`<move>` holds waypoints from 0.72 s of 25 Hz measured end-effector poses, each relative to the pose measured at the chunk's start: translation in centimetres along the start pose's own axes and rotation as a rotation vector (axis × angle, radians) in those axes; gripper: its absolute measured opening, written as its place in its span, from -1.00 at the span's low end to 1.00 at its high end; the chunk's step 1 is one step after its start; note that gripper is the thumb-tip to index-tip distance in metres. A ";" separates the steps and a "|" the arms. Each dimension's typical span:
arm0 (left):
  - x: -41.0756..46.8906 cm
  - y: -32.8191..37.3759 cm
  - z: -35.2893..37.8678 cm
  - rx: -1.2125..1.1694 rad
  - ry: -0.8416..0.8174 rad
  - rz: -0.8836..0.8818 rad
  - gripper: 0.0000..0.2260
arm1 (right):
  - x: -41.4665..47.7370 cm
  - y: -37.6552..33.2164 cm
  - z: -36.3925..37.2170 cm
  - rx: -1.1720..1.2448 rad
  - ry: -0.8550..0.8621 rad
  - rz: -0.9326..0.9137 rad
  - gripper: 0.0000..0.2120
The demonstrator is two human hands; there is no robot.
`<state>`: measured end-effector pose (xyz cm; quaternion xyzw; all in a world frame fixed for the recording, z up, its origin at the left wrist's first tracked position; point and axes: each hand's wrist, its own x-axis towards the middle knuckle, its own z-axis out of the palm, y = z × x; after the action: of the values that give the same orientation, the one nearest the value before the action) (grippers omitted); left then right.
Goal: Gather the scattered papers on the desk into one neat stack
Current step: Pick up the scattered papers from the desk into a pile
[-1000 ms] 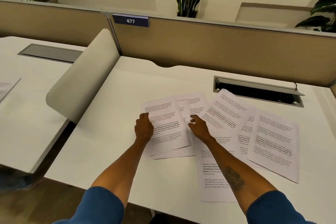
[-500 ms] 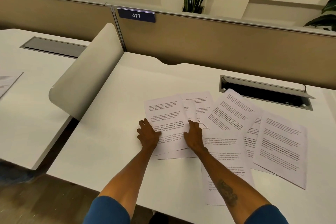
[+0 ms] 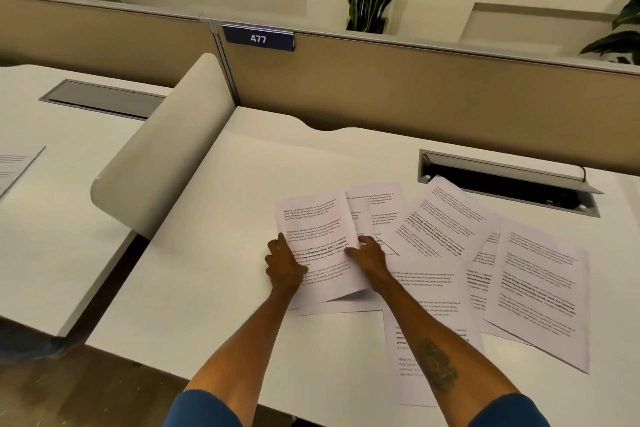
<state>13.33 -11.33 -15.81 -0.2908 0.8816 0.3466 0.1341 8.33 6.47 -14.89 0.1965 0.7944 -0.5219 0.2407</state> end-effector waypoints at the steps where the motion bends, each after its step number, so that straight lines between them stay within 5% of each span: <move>1: 0.0 0.0 -0.1 0.013 -0.005 -0.002 -0.12 | 0.2 0.0 -0.2 0.039 -0.011 0.006 -0.57; 5: 0.2 0.2 -0.5 -0.010 -0.011 -0.026 -0.14 | 0.9 0.6 -0.9 0.031 -0.024 -0.013 -0.70; 13: 0.3 2.1 -0.7 -0.279 0.109 -0.033 -0.34 | 0.8 1.5 -3.8 0.271 -0.131 -0.023 -0.59; 18: 0.0 4.9 -0.4 -0.733 -0.156 -0.014 -0.56 | 0.4 1.5 -7.5 0.428 -0.136 -0.045 -0.60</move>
<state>10.38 -8.71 -12.94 -0.2982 0.6843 0.6593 0.0904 7.52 14.01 -13.72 0.1898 0.6516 -0.6959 0.2347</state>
